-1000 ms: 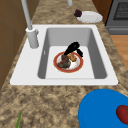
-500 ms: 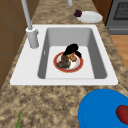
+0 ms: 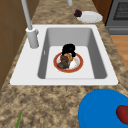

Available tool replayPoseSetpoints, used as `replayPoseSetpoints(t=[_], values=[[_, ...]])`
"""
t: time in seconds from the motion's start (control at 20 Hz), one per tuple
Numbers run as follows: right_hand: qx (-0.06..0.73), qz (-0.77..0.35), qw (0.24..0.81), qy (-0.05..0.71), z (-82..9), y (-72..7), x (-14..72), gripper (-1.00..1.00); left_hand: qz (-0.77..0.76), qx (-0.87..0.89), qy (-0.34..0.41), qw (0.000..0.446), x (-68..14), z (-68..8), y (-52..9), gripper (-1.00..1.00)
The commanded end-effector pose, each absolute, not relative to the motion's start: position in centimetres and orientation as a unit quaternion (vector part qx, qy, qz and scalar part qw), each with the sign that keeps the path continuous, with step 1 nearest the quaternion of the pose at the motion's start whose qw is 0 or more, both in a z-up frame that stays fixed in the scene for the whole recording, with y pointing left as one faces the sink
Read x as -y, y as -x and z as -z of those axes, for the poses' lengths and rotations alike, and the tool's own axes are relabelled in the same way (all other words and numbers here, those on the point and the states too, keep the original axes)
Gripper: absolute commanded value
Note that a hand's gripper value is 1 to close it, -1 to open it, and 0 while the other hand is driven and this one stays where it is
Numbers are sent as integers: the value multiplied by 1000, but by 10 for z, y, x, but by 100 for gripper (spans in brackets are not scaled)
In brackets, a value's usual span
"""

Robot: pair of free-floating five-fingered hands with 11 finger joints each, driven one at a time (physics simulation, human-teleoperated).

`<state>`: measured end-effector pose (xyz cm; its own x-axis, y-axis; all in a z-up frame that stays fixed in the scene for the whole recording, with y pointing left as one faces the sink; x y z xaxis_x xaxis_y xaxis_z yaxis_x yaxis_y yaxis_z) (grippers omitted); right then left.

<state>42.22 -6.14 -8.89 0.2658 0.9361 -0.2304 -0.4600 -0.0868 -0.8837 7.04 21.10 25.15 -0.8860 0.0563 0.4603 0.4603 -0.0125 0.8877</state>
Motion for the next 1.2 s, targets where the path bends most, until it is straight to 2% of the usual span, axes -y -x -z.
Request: replayPoseSetpoints(t=[0.0, 0.5, 1.15], values=[[242, -551, 633, 487, 101, -422, 56, 100, 686, 687, 188, 147, -211, -252, -70, 0], [246, -538, 638, 492, 34, -402, 64, 100, 686, 687, 188, 147, -211, -252, -70, 0], [268, -540, 637, 481, -63, -368, 119, 100, 686, 687, 188, 147, -211, -252, -70, 0]])
